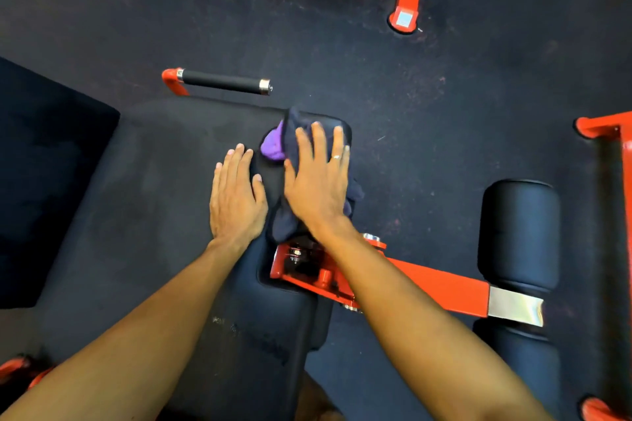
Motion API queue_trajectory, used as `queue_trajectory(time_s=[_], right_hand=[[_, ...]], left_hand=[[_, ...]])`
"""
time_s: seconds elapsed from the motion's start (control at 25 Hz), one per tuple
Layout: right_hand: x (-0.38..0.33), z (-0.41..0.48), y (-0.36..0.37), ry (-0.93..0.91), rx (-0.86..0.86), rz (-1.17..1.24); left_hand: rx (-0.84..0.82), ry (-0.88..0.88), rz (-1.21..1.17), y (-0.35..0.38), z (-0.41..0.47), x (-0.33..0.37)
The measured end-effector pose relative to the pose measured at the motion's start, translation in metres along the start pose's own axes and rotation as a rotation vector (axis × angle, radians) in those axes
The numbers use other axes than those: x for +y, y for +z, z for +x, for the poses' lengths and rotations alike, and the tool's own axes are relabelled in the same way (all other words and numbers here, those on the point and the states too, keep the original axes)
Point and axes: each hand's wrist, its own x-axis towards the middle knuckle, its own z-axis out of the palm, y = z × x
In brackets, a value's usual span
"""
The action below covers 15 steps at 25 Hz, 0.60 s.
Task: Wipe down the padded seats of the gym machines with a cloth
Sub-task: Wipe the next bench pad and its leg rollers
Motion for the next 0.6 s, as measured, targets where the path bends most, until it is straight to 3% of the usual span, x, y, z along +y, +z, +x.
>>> queue_trajectory(time_s=[0.08,0.24,0.28,0.48,0.6], right_hand=[[0.017,0.021,0.001,0.254,0.033,0.165],[0.021,0.011,-0.011,0.856,-0.088,0.592],[0.017,0.001,-0.014,0.871,-0.107,0.598],[0.011,-0.007,-0.024,0.608,-0.120,0.495],[0.038,0.039,-0.022,0.806,-0.200,0.630]], left_hand=[[-0.002,-0.010,0.000,0.001,-0.002,0.003],[-0.013,-0.001,0.030,-0.003,-0.001,0.003],[-0.017,-0.003,0.028,-0.004,0.000,0.004],[-0.003,-0.005,0.021,-0.003,0.000,0.007],[-0.004,-0.006,0.027,-0.002,-0.001,0.008]])
